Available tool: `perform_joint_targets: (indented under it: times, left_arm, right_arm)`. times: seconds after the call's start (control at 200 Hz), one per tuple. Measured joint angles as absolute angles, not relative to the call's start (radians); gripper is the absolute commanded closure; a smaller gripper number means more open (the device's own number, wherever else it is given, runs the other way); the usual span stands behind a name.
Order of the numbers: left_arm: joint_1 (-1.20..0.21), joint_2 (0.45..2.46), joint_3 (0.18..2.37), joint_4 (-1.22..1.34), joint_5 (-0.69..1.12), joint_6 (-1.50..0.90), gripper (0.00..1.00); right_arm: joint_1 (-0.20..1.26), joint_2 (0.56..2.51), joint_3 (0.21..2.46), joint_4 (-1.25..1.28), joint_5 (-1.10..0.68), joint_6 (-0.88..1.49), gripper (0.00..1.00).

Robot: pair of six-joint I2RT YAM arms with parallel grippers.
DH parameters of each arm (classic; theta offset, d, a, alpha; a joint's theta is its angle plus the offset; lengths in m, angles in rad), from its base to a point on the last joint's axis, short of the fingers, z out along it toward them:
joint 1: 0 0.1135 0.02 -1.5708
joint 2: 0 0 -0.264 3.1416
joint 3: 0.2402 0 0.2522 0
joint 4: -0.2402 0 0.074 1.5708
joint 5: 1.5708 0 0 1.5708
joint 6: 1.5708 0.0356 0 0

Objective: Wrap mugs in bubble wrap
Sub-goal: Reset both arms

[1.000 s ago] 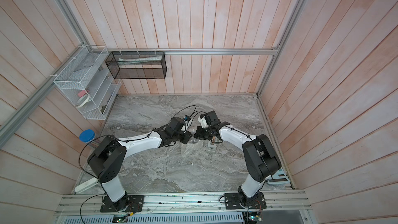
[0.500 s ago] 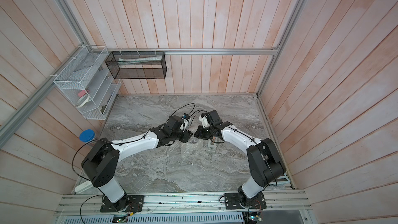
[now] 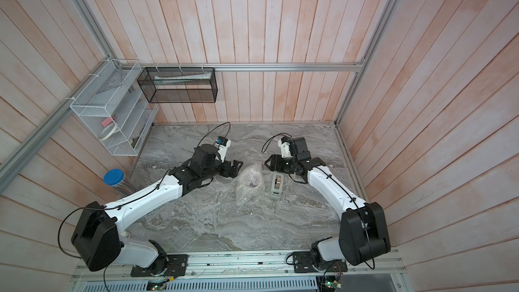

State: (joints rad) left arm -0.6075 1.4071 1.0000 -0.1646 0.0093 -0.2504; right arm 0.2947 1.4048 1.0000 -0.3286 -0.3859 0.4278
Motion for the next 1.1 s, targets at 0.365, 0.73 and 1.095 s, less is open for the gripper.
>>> perform_joint_targets:
  times: [0.365, 0.73, 1.095]
  left_arm:
    - [-0.268, 1.236, 0.702, -0.044, -0.073, -0.196, 0.00]
    - [-0.104, 1.266, 0.503, 0.371, -0.110, -0.097, 0.00]
    - [-0.007, 1.418, 0.404, 0.741, -0.117, -0.046, 0.00]
  right_arm:
    - [0.092, 1.389, 0.804, -0.095, -0.130, 0.266, 0.02]
    - [0.020, 1.393, 0.549, 0.364, 0.064, 0.125, 0.02]
    - [0.017, 1.468, 0.370, 0.829, 0.073, 0.049, 0.02]
